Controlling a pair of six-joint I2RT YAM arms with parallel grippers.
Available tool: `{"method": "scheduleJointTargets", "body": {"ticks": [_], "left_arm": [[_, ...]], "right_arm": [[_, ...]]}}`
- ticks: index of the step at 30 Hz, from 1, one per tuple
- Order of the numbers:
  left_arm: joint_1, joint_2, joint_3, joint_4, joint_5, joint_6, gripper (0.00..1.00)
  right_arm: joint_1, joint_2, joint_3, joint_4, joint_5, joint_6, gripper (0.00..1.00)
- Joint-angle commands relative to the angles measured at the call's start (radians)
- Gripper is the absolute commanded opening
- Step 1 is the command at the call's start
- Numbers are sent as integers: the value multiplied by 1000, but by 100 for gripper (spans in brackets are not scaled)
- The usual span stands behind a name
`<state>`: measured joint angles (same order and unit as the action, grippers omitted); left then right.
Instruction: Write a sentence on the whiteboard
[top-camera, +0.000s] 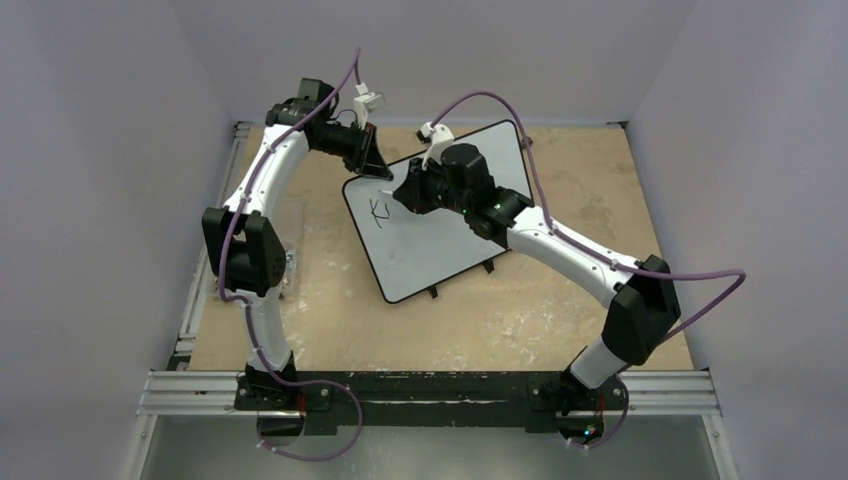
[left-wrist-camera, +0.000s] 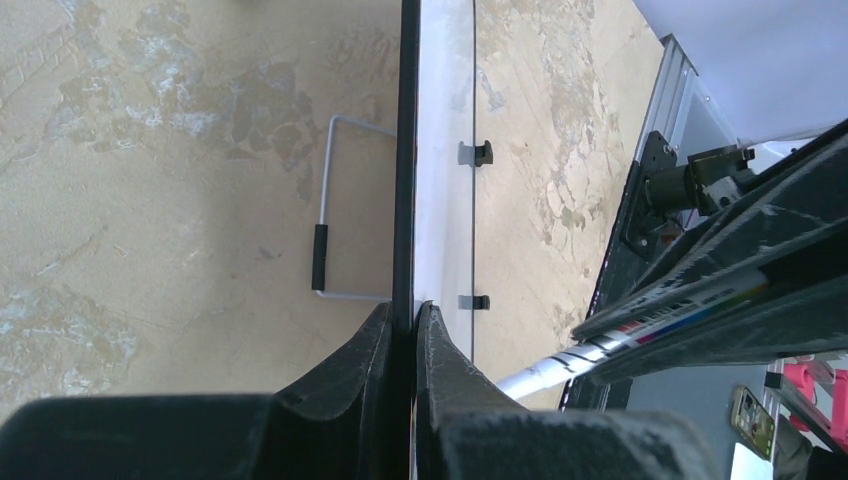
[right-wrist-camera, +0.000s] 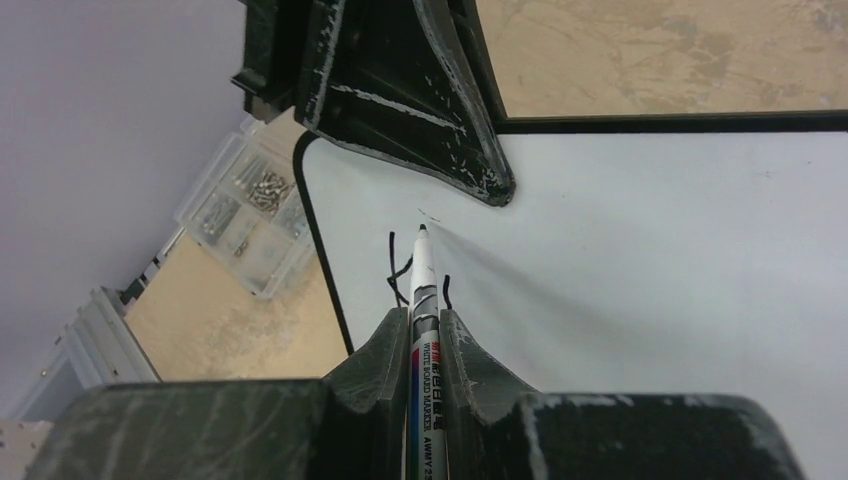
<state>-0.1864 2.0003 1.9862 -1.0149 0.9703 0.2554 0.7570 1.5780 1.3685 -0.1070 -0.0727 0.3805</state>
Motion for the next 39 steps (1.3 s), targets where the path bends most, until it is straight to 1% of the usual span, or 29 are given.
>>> {"method": "scheduleJointTargets", "body": {"ticks": [1,16,20,29,39], "left_arm": [[-24,-37,22,-13,-103,99,0],[-27,-41,20,-13,-96,102,0],[-28,-42,22,-11,-94,102,0],[-28,-49,20,-14,-93,105,0],[-28,-55,17,-13,-93,104,0]], "right_arm": [[-7,29,21,14,34,-13,0],[-25,-16,-60,-18,62,-25,0],[-26,-19,-52,-14,40,-28,0],[-25,-45,-6,30,-67,-8,0],[-54,-90,-72,46,-39,2,0]]}}
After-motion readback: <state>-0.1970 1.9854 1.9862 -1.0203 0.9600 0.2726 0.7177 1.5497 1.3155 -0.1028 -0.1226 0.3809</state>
